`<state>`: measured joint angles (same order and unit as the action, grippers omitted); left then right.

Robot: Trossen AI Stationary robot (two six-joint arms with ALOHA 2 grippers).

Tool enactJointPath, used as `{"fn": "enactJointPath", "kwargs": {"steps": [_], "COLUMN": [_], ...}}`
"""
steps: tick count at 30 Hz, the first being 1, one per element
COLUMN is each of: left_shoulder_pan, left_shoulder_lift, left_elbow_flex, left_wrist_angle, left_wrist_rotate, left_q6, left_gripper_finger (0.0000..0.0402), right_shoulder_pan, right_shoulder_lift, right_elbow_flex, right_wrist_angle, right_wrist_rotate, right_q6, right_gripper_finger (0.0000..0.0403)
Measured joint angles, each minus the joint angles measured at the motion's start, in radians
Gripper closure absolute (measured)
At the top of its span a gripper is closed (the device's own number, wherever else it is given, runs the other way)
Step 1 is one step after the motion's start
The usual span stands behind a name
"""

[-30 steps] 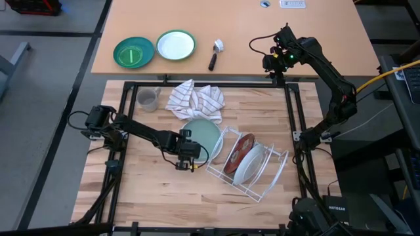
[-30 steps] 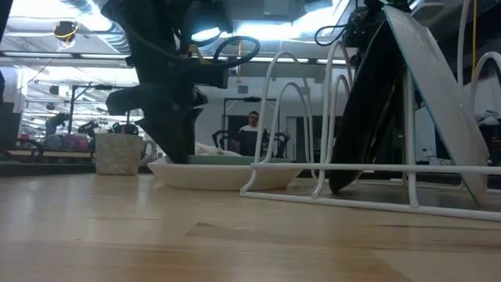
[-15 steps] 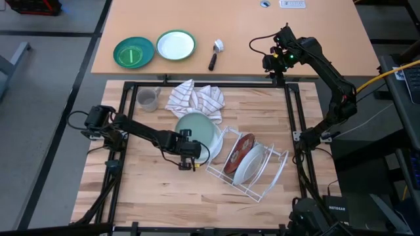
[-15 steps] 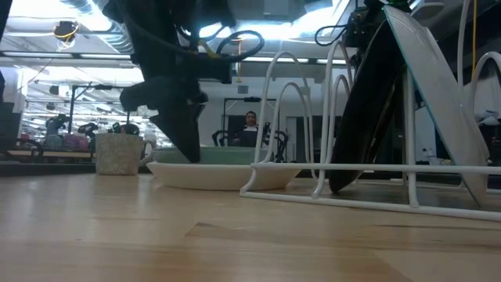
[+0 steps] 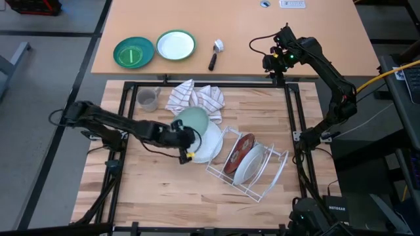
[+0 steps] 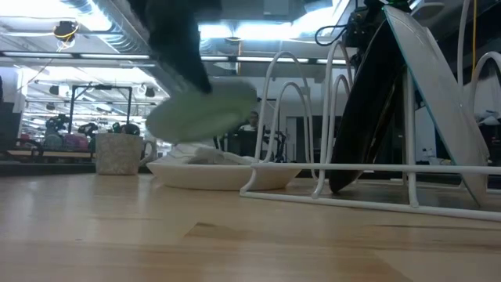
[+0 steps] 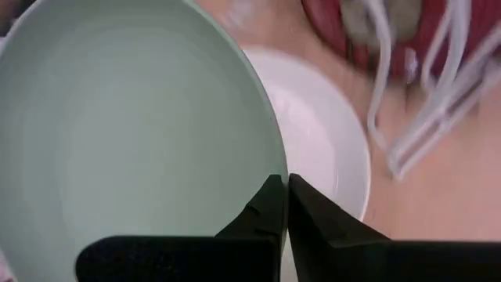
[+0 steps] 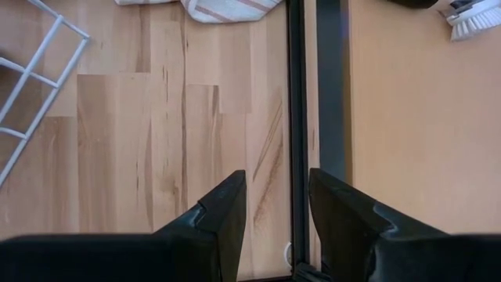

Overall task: Sort dishes
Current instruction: Put the green plate into the dish rack

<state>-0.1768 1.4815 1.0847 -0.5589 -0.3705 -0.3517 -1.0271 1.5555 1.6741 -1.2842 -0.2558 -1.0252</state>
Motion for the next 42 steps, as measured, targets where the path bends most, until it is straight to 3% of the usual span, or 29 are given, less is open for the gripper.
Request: {"fn": "enactJointPath", "kwargs": {"steps": [5, 9, 15, 20, 22, 27, 30, 35, 42], "left_shoulder_pan": [0.000, -0.011, -0.062, -0.117, -0.135, -0.168, -0.175, -0.175, -0.168], "left_shoulder_lift": [-0.122, -0.174, -0.183, -0.174, -0.160, -0.082, -0.021, 0.045, 0.095], "left_elbow_flex": [0.000, 0.000, 0.000, 0.000, 0.000, 0.000, 0.000, 0.000, 0.000], "left_wrist_angle": [0.092, 0.277, 0.564, 0.685, 0.725, 0.871, 0.946, 1.005, 1.028], "left_wrist_rotate": [-0.059, -0.057, 0.054, 0.080, 0.080, 0.080, 0.081, 0.080, 0.068], "left_q6": [-0.049, -0.033, 0.024, -0.008, -0.018, -0.051, -0.092, -0.166, -0.222], "left_gripper_finger": [0.0401, 0.0401, 0.0401, 0.0401, 0.0401, 0.0401, 0.0401, 0.0402, 0.0401], "right_shoulder_pan": [0.000, 0.000, 0.000, 0.000, 0.000, -0.001, 0.000, 0.000, 0.000], "right_shoulder_lift": [0.000, 0.000, 0.000, 0.000, 0.000, -0.001, -0.012, -0.049, -0.169], "right_elbow_flex": [0.000, 0.000, 0.000, 0.000, 0.000, 0.000, 0.000, -0.049, -0.307], "right_wrist_angle": [0.002, 0.002, 0.003, -0.003, -0.022, -0.102, -0.150, -0.164, -0.084], "right_wrist_rotate": [0.000, 0.000, 0.000, -0.009, -0.080, -0.434, -0.570, -0.726, -0.861], "right_q6": [0.000, -0.001, -0.001, -0.014, -0.051, -0.169, -0.249, -0.328, -0.445], "right_gripper_finger": [0.0258, 0.0258, 0.0258, 0.0258, 0.0258, 0.0258, 0.0258, 0.0258, 0.0258]}}
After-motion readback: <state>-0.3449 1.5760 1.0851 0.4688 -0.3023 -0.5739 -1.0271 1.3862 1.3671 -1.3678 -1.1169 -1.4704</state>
